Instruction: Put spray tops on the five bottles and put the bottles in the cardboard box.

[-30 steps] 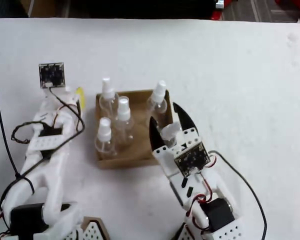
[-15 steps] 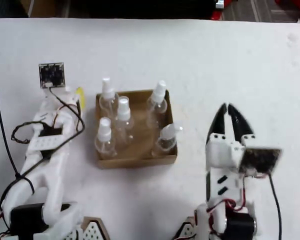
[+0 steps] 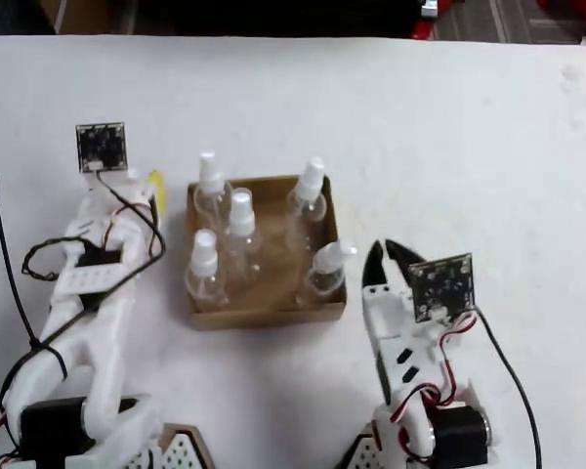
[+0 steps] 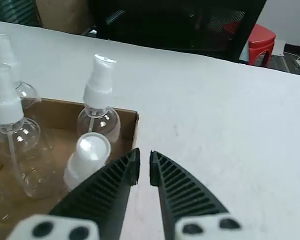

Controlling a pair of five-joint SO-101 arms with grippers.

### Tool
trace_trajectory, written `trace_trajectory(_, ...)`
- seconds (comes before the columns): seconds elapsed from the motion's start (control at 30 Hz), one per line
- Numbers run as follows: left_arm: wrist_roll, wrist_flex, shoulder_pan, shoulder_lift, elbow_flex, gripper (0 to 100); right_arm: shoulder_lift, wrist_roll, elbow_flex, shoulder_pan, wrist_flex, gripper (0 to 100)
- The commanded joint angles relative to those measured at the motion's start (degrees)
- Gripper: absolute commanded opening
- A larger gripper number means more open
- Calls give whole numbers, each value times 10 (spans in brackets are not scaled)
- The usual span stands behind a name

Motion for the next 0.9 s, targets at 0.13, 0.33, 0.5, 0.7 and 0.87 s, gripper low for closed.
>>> trace_trajectory(0.13,3,-14,-7,-3,-1,166,3,8,-3,-20,-15,16)
trace_trajectory(0.33,3,-14,-7,-3,-1,166,3,8,-3,-20,-24,16)
trace_trajectory(0.5,3,-14,-7,-3,-1,166,3,7,-3,-21,-48,16)
trace_trajectory(0.7,3,-14,-7,-3,-1,166,3,7,-3,-21,-67,16)
trace_trajectory(0.87,3,-14,-7,-3,-1,166,3,7,-3,-19,-67,16)
